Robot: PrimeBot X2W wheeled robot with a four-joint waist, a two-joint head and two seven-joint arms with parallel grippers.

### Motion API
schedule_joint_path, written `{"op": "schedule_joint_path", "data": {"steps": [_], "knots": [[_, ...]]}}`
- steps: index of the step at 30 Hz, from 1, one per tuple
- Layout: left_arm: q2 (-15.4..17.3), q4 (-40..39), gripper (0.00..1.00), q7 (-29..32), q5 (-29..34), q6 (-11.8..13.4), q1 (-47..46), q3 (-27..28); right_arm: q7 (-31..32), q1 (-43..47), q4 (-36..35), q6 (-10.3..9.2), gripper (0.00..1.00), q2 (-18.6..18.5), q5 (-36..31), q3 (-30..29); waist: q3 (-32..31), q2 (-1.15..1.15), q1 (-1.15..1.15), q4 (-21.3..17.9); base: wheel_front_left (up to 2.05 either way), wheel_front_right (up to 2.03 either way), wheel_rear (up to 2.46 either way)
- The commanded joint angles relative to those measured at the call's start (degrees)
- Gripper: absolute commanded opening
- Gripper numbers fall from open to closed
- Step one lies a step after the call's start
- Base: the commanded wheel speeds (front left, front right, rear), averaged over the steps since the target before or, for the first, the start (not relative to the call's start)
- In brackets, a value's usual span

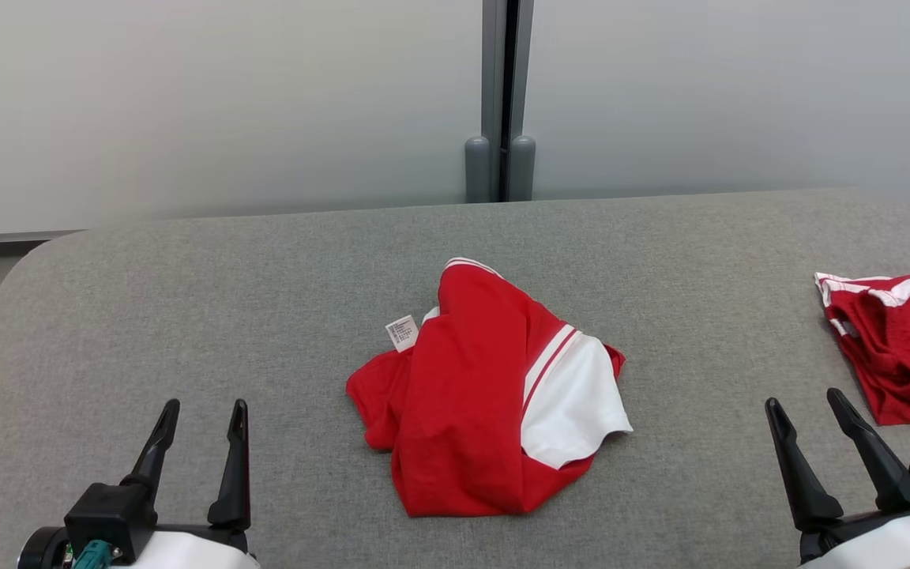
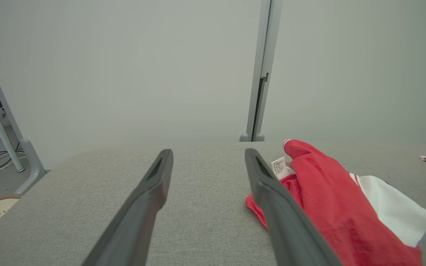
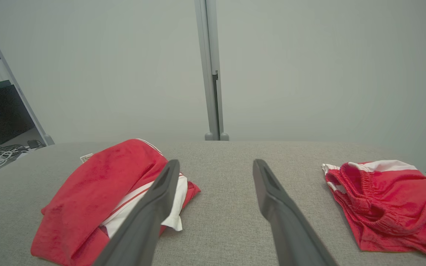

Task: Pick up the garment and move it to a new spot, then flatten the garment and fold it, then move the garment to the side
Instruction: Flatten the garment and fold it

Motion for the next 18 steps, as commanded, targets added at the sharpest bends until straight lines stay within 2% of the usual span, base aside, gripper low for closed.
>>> {"op": "schedule_joint_path", "data": {"steps": [1, 10, 18], "knots": [[0.39, -0.54, 1.00, 0.18, -0.19, 0.28, 0.32, 0.07, 0.19, 0.45, -0.23, 0.00, 1.00, 0.04, -0.26, -0.07, -0.17, 0.00, 0.00, -0.07, 0.00, 0.00, 0.00], [1.33, -1.96, 1.00, 1.68, 0.43, 0.69, 0.19, -0.56, -0.43, -0.15, -0.20, 0.00, 1.00, -0.16, 0.18, 0.03, -0.08, 0.00, 0.00, -0.17, 0.00, 0.00, 0.00], [0.61, -2.17, 1.00, 1.19, -0.62, 0.91, 0.06, -0.64, -0.16, -0.20, -0.47, 0.00, 1.00, -0.07, 0.13, -0.06, 0.30, 0.00, 0.00, -0.05, 0.00, 0.00, 0.00]]}}
